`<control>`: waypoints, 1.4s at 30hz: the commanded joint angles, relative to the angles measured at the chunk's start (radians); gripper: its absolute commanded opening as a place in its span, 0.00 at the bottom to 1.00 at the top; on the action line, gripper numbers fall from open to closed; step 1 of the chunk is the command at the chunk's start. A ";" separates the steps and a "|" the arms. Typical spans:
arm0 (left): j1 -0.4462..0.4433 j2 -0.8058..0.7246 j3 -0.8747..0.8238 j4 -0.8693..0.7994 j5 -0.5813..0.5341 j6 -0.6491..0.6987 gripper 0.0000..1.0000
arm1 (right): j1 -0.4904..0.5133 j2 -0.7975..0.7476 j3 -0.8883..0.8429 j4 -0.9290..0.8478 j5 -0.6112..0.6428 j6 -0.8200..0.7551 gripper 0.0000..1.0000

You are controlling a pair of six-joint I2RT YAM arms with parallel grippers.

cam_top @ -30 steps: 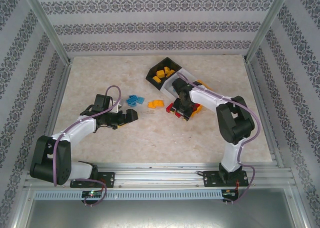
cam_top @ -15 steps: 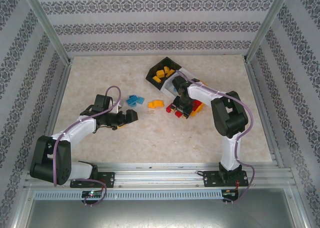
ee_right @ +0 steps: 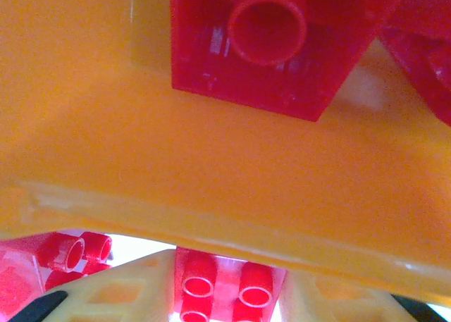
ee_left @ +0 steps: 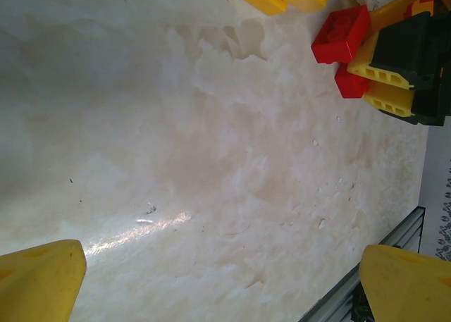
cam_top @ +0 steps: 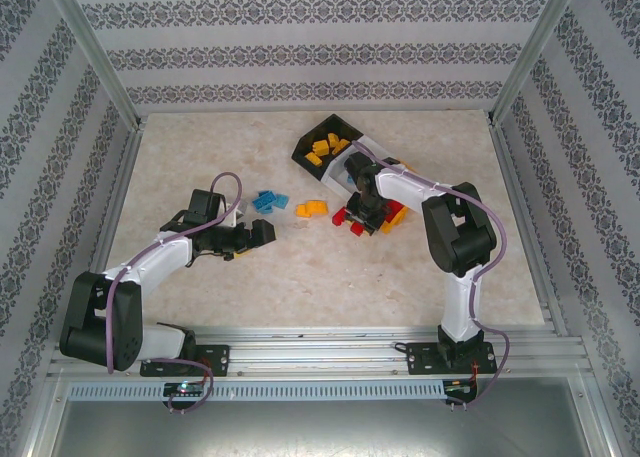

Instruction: Sort the legos into containers by color

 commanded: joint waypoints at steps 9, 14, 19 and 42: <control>-0.011 0.002 0.026 -0.036 -0.013 0.035 1.00 | -0.001 -0.160 0.010 -0.075 0.031 -0.032 0.35; -0.011 0.013 0.020 -0.026 -0.005 0.027 1.00 | -0.062 -0.224 0.062 -0.114 0.037 -0.061 0.35; -0.011 0.014 0.022 -0.027 -0.005 0.030 1.00 | -0.147 -0.237 0.100 -0.132 0.046 -0.101 0.34; -0.013 -0.005 0.023 -0.036 -0.014 0.038 1.00 | -0.266 -0.130 0.218 -0.217 0.140 -0.214 0.56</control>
